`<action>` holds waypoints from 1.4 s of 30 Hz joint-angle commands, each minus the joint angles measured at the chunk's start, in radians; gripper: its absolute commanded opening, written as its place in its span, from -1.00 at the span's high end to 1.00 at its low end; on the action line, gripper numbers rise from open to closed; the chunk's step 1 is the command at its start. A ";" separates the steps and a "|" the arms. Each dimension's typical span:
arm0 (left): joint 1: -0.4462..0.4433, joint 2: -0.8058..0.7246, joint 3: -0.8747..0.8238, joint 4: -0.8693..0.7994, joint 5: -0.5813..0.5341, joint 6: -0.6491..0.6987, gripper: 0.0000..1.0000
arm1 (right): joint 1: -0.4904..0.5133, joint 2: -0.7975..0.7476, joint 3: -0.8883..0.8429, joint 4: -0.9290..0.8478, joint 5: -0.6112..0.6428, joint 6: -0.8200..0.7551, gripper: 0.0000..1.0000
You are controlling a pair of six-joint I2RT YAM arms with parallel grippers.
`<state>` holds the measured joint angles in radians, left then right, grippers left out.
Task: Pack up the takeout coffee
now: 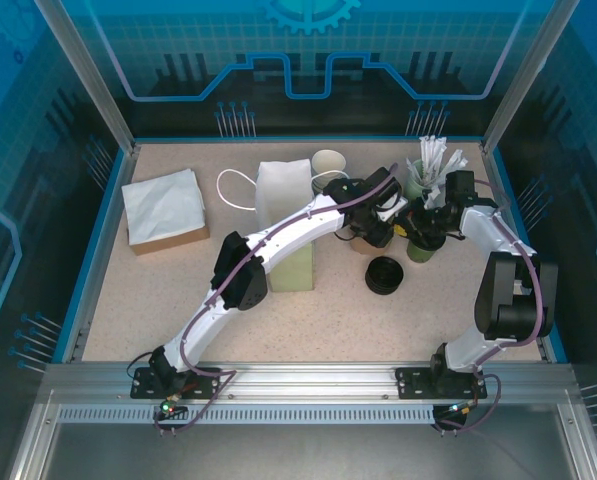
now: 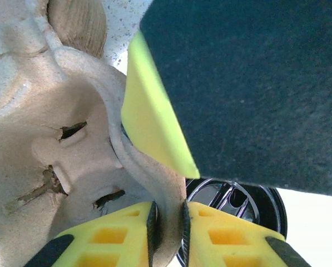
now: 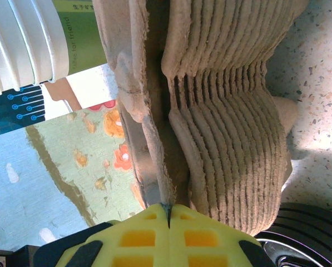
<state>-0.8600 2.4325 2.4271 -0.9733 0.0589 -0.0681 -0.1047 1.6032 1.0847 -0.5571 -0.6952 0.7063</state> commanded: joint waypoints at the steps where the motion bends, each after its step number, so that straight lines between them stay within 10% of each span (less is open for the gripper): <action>1: 0.007 0.022 0.033 -0.036 -0.005 0.021 0.63 | 0.000 -0.025 0.035 -0.014 0.016 0.003 0.80; 9: 0.007 0.016 0.034 -0.038 -0.020 0.028 0.78 | -0.004 -0.072 0.073 -0.092 0.098 -0.044 0.52; 18: 0.007 0.005 0.034 -0.039 -0.031 0.034 0.88 | 0.000 -0.096 0.059 -0.130 0.138 -0.060 0.84; 42: 0.007 -0.019 0.033 -0.037 -0.053 0.036 1.00 | 0.060 -0.033 0.004 -0.070 0.163 -0.034 0.95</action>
<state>-0.8593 2.4325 2.4340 -0.9817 0.0227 -0.0448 -0.0566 1.5566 1.0992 -0.6273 -0.5449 0.6655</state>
